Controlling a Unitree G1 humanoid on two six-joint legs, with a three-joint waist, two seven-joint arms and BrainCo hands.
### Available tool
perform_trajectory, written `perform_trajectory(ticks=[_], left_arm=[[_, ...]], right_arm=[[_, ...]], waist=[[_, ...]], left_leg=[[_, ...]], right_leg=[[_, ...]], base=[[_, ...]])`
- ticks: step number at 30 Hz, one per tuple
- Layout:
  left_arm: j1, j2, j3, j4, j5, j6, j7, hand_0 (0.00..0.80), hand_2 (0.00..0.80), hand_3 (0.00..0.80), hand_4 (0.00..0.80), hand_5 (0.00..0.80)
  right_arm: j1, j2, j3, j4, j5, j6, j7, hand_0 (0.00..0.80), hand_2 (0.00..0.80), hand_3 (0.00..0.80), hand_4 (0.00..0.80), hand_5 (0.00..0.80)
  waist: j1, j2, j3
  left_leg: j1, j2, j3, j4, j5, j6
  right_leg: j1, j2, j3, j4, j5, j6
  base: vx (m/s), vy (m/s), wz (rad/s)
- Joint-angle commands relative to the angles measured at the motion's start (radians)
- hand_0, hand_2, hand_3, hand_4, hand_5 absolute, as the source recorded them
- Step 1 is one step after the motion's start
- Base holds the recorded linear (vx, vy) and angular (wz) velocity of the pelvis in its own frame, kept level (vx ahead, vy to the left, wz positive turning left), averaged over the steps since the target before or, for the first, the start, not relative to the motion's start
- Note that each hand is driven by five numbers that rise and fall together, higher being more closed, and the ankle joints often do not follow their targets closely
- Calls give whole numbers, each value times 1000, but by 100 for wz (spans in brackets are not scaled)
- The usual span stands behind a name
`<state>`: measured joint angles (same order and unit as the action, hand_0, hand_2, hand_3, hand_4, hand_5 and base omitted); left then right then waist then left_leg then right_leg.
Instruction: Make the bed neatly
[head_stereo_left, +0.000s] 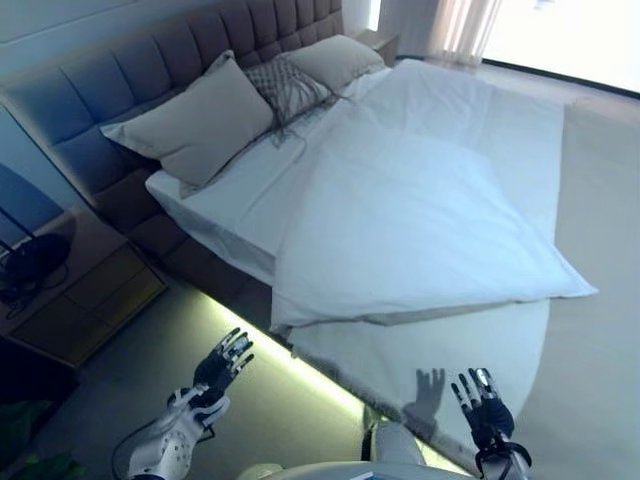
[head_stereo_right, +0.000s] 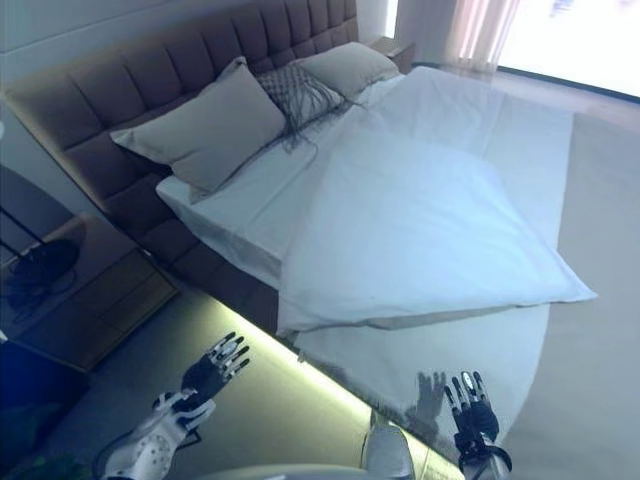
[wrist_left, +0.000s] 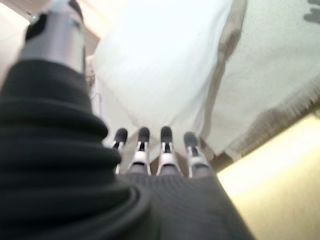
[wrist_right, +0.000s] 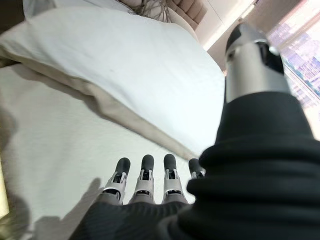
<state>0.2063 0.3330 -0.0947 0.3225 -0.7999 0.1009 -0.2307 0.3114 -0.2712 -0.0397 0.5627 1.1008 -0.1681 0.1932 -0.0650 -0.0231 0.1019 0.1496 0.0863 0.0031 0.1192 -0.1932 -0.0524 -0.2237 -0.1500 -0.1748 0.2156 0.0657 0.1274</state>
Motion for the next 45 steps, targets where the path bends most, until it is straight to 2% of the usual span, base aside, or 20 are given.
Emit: perform_trajectory(ticks=[1, 3, 5, 8, 9, 10, 12, 14, 15, 17, 19, 21, 25, 29, 32, 34, 36, 40, 42, 45], left_arm=[[50, 35, 63, -73, -52, -44, -56, 0, 0, 0, 0, 0], [49, 25, 43, -66, -39, -66, -69, 0, 0, 0, 0, 0], [17, 10, 9, -50, -56, -86, -63, 0, 0, 0, 0, 0], [-41, -15, -30, -25, -75, -107, -64, 0, 0, 0, 0, 0], [-60, -21, -46, -9, -77, -114, -67, 0, 0, 0, 0, 0], [-77, -26, -61, 4, -76, -122, -71, 0, 0, 0, 0, 0], [-106, -29, -79, 19, -77, -120, -79, 0, 0, 0, 0, 0], [-137, -32, -92, 28, -80, -109, -66, 0, 0, 0, 0, 0], [-148, -36, -95, 33, -78, -102, -60, 0, 0, 0, 0, 0], [-165, -44, -95, 56, -58, -97, -53, 0, 0, 0, 0, 0], [-158, -46, -82, 84, -41, -96, -60, 0, 0, 0, 0, 0], [-143, -43, -57, 97, -10, -82, -83, 0, 0, 0, 0, 0], [-101, -36, -13, 103, 49, -65, -92, 0, 0, 0, 0, 0], [-111, -21, 21, 119, 36, -55, -83, 0, 0, 0, 0, 0], [-143, 4, 22, 141, 57, -49, -111, 0, 0, 0, 0, 0], [-130, 14, 20, 126, 57, -50, -69, 0, 0, 0, 0, 0], [-109, 29, 50, 127, 45, -76, -80, 0, 0, 0, 0, 0], [-95, 21, 60, 116, -23, -93, -59, 0, 0, 0, 0, 0], [-86, 1, 71, 113, -61, -93, -81, 0, 0, 0, 0, 0], [-55, -6, 69, 71, -37, -113, -91, 0, 0, 0, 0, 0]], right_arm=[[-18, -12, -2, -80, -36, 32, 2, 0, 0, 0, 0, 0], [-19, -26, 19, -82, -27, 32, 0, 0, 0, 0, 0, 0], [-48, -49, 23, -42, -21, 32, -19, 0, 0, 0, 0, 0], [-77, -76, 17, 9, -12, 17, -2, 0, 0, 0, 0, 0], [-82, -77, 10, 25, -13, 9, 5, 0, 0, 0, 0, 0], [-82, -77, 0, 34, -11, 6, 13, 0, 0, 0, 0, 0], [-81, -75, -18, 39, -8, 3, 18, 0, 0, 0, 0, 0], [-76, -75, -25, 24, -1, 0, 4, 0, 0, 0, 0, 0], [-73, -77, -27, 11, 4, -1, -2, 0, 0, 0, 0, 0], [-65, -84, -16, -39, 19, -3, -27, 0, 0, 0, 0, 0], [-62, -86, -8, -55, 26, -4, -32, 0, 0, 0, 0, 0], [-65, -76, -5, -50, 30, -14, -19, 0, 0, 0, 0, 0], [-85, -52, 19, -16, 32, -33, 15, 0, 0, 0, 0, 0], [-136, -18, 76, -2, 10, -54, -27, 0, 0, 0, 0, 0], [-138, 34, 67, -9, -9, -62, -70, 0, 0, 0, 0, 0], [-161, 66, 97, -9, -30, -78, -80, 0, 0, 0, 0, 0], [-193, 76, 125, -20, -64, -57, -84, 0, 0, 0, 0, 0], [-188, 61, 135, -47, -97, -27, -98, 0, 0, 0, 0, 0], [-174, 45, 126, -43, -107, -9, -68, 0, 0, 0, 0, 0], [-131, 15, 110, -61, -118, 20, -31, 0, 0, 0, 0, 0]], waist=[[-9, -49, -42], [-12, -51, -51], [-17, -56, -58], [-23, -71, -53], [-24, -72, -48], [-25, -71, -41], [-26, -58, -33], [-13, -39, -22], [-6, -36, -16], [28, -18, -4], [57, -10, 2], [87, 2, -2], [139, 30, -17], [165, 44, -31], [176, 40, -60], [198, 33, -71], [219, 51, -66], [224, 59, -65], [225, 53, -58], [226, 42, -43]], left_leg=[[46, -37, 28, 145, 17, 34], [24, 0, 26, 221, 97, 15], [-2, 16, 33, 346, 174, 6], [-103, 20, 55, 551, 230, 13], [-144, 32, 69, 568, 239, 17], [-177, 46, 85, 543, 243, 20], [-186, 81, 106, 377, 270, 11], [-223, 103, 114, 192, 359, -23], [-238, 104, 106, 141, 388, -36], [-312, 107, 53, -27, 465, -71], [-348, 103, 27, -152, 509, -89], [-402, 88, 4, -188, 511, -97], [-404, 62, -85, -178, 510, -91], [-349, 1, -106, -118, 395, -52], [-382, -56, -92, -24, 347, -6], [-346, -82, -77, -40, 324, 19], [-311, -63, -31, -66, 328, 15], [-347, -43, -9, -60, 339, -5], [-366, -20, 15, -69, 351, -28], [-397, 12, 30, -61, 361, -52]], right_leg=[[17, -41, 60, -133, 155, 56], [51, -2, 67, -126, 109, 11], [87, 28, 61, -132, 78, -33], [129, 56, 75, -122, 33, -89], [139, 66, 80, -115, 21, -98], [151, 74, 84, -107, 10, -99], [178, 90, 82, -104, -14, -86], [230, 107, 87, -126, -37, -75], [250, 106, 89, -138, -42, -69], [301, 104, 110, -157, -68, -56], [337, 99, 128, -158, -90, -51], [366, 95, 133, -157, -111, -51], [424, 78, 154, -145, -167, -43], [451, 6, 160, -92, -198, 3], [441, -55, 132, -12, -169, 28], [372, -96, 49, 41, -81, 33], [335, -111, -31, 45, -90, 22], [340, -91, -47, -58, -131, 16], [358, -70, -53, -110, -129, 25], [371, -42, -62, -144, -127, 17]], base=[[273, -283, 8], [249, -286, -7], [208, -268, -7], [146, -230, -13], [119, -146, -4], [124, -56, -3], [144, 53, -11], [161, 148, -5], [207, 191, 28], [270, 185, 60], [297, 121, 39], [282, 91, 1], [288, 80, -55], [301, 166, -89], [213, 159, -98], [105, 82, -35], [80, 69, -128], [-16, -1, -92], [23, -20, -15], [19, -1, -8]])
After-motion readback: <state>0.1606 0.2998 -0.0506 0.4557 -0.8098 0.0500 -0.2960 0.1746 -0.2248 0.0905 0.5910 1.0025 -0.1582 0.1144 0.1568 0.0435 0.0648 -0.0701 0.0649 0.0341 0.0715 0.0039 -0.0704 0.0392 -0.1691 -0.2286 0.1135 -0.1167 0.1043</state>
